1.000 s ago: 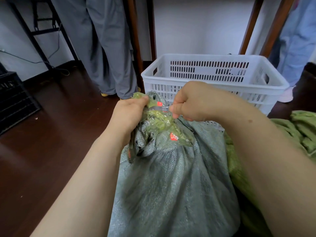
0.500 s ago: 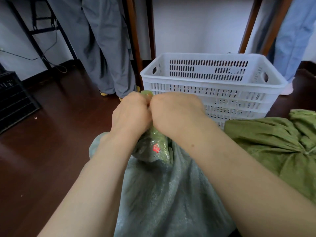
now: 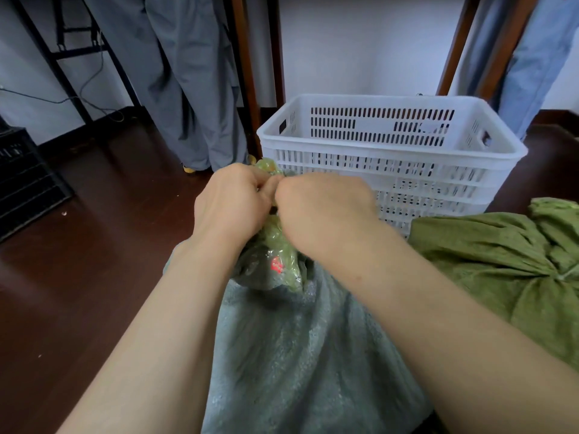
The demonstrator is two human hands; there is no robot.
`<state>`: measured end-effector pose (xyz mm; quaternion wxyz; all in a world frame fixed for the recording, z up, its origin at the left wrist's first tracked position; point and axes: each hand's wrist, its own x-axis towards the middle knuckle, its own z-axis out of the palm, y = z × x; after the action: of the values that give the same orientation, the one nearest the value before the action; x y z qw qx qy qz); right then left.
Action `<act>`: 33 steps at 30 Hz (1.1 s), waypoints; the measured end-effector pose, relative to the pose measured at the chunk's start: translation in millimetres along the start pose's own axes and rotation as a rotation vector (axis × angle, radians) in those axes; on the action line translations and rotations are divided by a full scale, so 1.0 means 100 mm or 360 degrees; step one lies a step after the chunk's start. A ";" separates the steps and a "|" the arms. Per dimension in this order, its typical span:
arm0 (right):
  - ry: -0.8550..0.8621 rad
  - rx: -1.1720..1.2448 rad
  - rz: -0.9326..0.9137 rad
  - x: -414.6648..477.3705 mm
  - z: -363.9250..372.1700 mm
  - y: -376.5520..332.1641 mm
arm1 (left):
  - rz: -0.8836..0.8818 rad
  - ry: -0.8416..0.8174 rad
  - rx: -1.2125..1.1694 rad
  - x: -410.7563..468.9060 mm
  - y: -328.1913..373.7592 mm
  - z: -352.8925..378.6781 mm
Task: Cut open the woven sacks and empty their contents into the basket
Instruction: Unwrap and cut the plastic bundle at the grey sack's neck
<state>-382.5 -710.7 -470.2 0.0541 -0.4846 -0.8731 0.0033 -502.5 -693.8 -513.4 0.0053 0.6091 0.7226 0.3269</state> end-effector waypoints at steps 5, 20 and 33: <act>-0.0086 -0.0015 -0.0052 0.04 0.15 -0.10 | -0.0104 -0.0077 0.0017 0.02 -0.13 0.02; -0.0188 0.0065 0.0022 0.06 0.25 -0.13 | -0.0167 -0.0058 -0.0071 0.04 -0.16 0.11; -0.0590 0.0784 0.0149 0.12 0.10 0.42 | -0.0498 0.0127 -0.0611 0.08 -0.50 0.08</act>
<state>-354.5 -677.9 -481.4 0.0095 -0.4878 -0.8177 0.3055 -545.2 -685.7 -540.3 0.1429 0.4642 0.7325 0.4771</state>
